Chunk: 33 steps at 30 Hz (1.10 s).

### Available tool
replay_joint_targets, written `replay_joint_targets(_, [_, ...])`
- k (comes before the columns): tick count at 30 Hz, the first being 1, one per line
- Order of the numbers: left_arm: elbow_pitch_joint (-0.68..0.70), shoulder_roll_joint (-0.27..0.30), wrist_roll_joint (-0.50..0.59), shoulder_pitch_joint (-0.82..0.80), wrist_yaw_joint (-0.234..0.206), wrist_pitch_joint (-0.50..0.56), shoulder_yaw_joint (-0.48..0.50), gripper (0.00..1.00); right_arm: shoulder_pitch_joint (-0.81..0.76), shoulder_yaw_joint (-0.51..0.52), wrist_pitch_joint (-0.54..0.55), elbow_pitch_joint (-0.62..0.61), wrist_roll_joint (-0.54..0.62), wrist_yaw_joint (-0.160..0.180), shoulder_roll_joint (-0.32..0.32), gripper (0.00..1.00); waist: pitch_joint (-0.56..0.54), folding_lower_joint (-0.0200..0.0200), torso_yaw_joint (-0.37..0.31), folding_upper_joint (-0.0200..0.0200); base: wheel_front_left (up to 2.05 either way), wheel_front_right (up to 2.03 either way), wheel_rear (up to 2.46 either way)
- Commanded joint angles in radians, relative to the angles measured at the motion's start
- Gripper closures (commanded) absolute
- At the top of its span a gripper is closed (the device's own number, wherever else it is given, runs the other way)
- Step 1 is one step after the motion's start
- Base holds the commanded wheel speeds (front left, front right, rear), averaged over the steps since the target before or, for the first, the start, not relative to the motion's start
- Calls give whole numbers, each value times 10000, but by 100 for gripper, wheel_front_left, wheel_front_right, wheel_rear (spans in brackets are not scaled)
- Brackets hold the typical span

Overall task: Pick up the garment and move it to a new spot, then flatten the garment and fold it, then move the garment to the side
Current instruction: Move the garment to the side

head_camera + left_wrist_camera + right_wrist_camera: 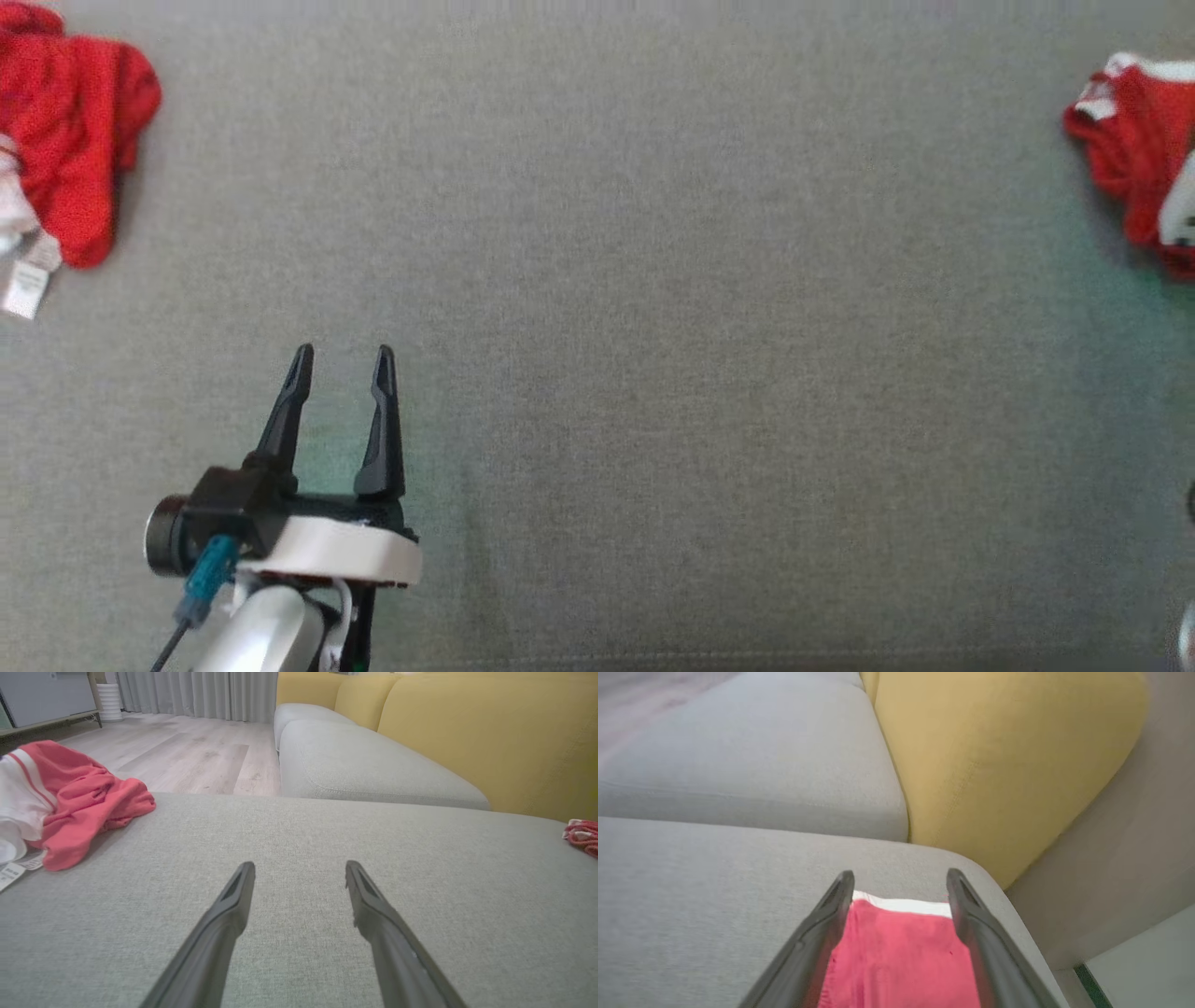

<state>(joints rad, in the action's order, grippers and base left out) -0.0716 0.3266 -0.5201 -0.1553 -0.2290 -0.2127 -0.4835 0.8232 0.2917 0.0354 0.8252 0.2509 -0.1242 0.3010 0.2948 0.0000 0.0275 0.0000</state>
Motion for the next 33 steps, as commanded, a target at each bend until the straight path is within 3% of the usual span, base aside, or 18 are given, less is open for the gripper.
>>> replay_joint_targets(1, [155,150,-129,-66,-2,-112,364,0,-114,-327,-168,-497,-155,-65,-71,0,-568,0,32,0,0,0,0])
replay_joint_targets(17, [-825,16,-889,1258,-47,-230,600,0,-3707,-2249,-1089,-2738,-1850,-65,-2190,0,-3241,0,95,0,0,0,0])
replay_joint_targets(27, [-928,-54,-996,1784,-46,-345,641,0,-7027,-2576,-1316,-5175,-2807,-65,-2502,0,-3610,0,228,0,0,0,0])
replay_joint_targets(33, [-872,-94,-977,1926,-47,-368,575,0,-8204,-2729,-1328,-6152,-3303,-65,-2505,0,-3750,0,219,0,0,0,0])
